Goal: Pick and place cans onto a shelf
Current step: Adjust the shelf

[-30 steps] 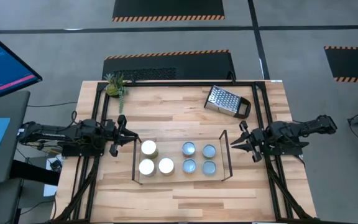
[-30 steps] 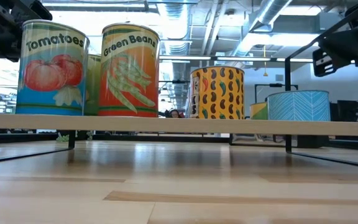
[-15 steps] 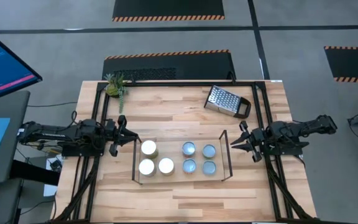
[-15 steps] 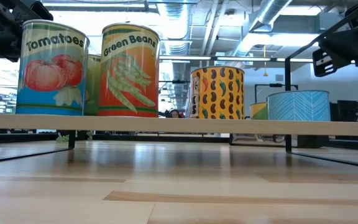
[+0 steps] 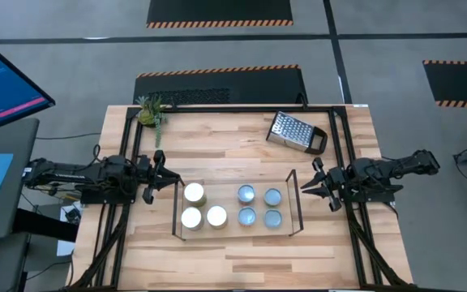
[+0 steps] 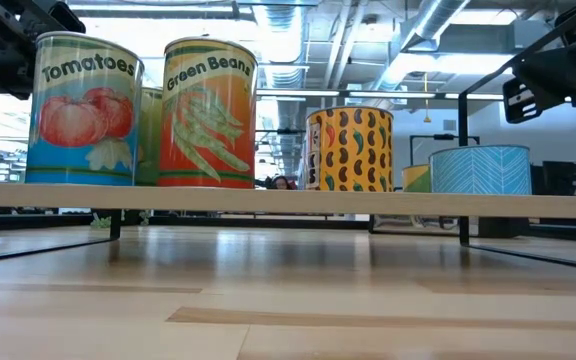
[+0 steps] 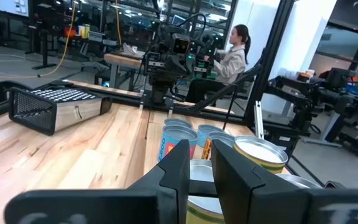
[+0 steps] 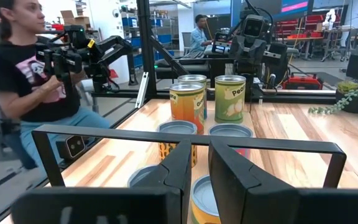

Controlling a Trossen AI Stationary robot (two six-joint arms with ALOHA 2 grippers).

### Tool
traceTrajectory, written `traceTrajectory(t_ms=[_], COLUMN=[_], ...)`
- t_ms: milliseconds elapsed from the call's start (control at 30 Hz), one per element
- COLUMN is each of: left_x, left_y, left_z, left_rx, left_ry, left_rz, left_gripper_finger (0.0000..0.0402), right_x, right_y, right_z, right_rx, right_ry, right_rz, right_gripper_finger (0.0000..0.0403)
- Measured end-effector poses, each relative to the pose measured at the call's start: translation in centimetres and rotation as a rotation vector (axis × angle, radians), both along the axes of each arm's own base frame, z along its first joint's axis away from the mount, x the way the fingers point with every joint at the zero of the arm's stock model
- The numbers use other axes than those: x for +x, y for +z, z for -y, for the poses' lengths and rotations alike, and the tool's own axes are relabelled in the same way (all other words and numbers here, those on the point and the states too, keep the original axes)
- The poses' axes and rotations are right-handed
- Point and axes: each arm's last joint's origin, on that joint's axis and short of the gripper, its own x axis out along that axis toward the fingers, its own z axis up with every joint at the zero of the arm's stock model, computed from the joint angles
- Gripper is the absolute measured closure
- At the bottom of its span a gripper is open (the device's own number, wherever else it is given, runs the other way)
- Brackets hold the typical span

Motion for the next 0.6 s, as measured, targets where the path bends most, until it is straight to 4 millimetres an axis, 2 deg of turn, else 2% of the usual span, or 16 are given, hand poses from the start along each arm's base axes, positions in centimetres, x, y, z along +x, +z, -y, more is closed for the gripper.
traceTrajectory(t_ms=[600], left_x=[0.00], left_y=[0.00], left_z=[0.00], left_rx=[-0.003], left_ry=[0.000], left_rz=[0.000], left_gripper_finger=[0.0345], right_x=[0.00], right_y=[0.00], right_z=[0.00], right_rx=[0.000], right_ry=[0.000], right_rz=[0.002], right_gripper_finger=[0.0321])
